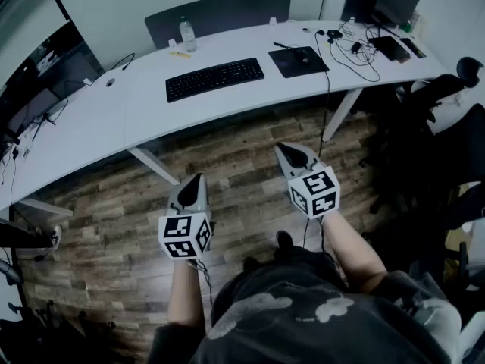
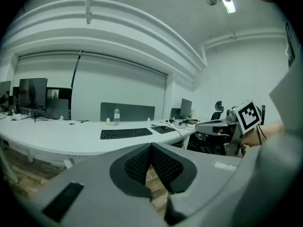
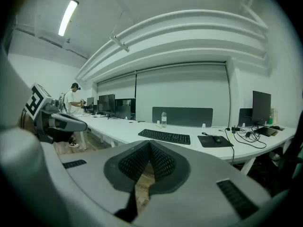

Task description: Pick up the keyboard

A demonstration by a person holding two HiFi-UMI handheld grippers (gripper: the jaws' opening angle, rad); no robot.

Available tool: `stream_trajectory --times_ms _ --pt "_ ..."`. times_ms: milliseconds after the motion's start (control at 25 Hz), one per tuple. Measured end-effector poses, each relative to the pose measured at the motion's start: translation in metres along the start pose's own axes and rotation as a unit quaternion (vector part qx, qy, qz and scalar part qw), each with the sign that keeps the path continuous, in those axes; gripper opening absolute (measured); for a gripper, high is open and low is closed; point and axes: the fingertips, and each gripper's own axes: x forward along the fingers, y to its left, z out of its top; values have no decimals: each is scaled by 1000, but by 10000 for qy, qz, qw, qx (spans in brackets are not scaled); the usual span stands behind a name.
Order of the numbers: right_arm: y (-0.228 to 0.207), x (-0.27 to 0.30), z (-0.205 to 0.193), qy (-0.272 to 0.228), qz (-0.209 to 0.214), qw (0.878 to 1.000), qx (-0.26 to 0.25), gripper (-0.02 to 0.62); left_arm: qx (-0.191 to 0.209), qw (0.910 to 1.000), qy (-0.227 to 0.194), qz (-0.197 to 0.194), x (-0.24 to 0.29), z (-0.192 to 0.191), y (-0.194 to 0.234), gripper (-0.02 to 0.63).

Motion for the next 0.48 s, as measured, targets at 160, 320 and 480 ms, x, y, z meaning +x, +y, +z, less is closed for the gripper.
stream_trajectory --times_ms 160,320,480 --pt "13 0 -4 46 -36 10000 -6 0 -32 10000 19 -19 -10 -8 8 0" --pt "32 -1 -7 71 -59 10000 8 0 -78 9999 91 -49 -25 -21 16 2" --pt "48 -4 -10 -73 -21 9999 100 0 -81 9998 118 -126 -39 -33 21 2"
